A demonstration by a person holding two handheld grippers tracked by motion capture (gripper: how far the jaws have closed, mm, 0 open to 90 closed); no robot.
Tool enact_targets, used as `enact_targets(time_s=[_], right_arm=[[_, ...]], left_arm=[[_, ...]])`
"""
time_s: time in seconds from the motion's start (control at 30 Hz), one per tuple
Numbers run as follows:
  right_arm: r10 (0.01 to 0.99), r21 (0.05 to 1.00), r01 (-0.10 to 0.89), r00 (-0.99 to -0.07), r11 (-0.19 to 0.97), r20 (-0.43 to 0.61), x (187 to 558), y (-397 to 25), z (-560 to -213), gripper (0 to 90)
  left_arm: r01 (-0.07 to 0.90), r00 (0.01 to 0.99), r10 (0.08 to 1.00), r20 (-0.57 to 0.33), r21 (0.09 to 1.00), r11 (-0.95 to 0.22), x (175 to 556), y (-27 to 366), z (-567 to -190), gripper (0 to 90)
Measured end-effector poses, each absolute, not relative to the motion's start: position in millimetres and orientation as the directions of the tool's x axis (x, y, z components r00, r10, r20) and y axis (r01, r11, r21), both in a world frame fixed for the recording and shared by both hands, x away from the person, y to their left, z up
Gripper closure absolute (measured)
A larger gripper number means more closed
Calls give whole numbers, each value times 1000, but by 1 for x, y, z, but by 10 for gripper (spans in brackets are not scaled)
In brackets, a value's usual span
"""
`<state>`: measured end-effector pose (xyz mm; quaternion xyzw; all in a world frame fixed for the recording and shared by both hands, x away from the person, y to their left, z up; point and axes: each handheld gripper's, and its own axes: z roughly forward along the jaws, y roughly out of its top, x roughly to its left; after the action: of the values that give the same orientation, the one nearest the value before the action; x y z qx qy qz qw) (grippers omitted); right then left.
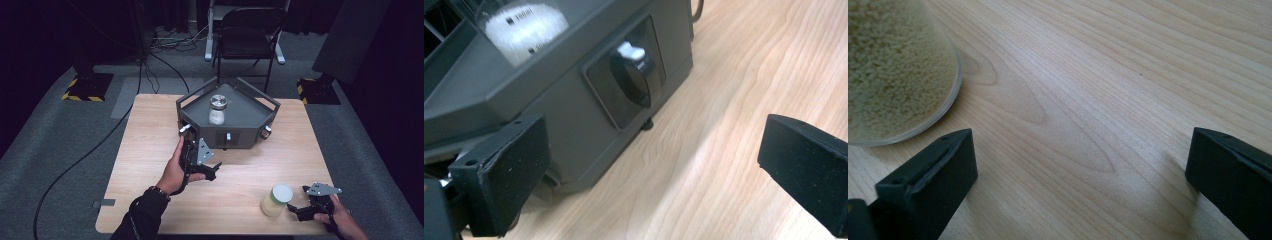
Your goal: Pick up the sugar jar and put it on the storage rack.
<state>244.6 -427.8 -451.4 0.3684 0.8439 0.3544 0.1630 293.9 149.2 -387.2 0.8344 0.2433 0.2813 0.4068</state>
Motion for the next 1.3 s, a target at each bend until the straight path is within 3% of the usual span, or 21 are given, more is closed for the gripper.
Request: enact_targets(time_s=[0.53,1.3], right_arm=[[738,718,506,-675,477,-14,244,-428,-451,0],[739,718,508,-674,476,-14,244,-427,-451,0]], left_arm=[[168,738,602,305,781,-602,272,150,-405,1],[259,746,619,246,750,-609,253,174,-428,4]])
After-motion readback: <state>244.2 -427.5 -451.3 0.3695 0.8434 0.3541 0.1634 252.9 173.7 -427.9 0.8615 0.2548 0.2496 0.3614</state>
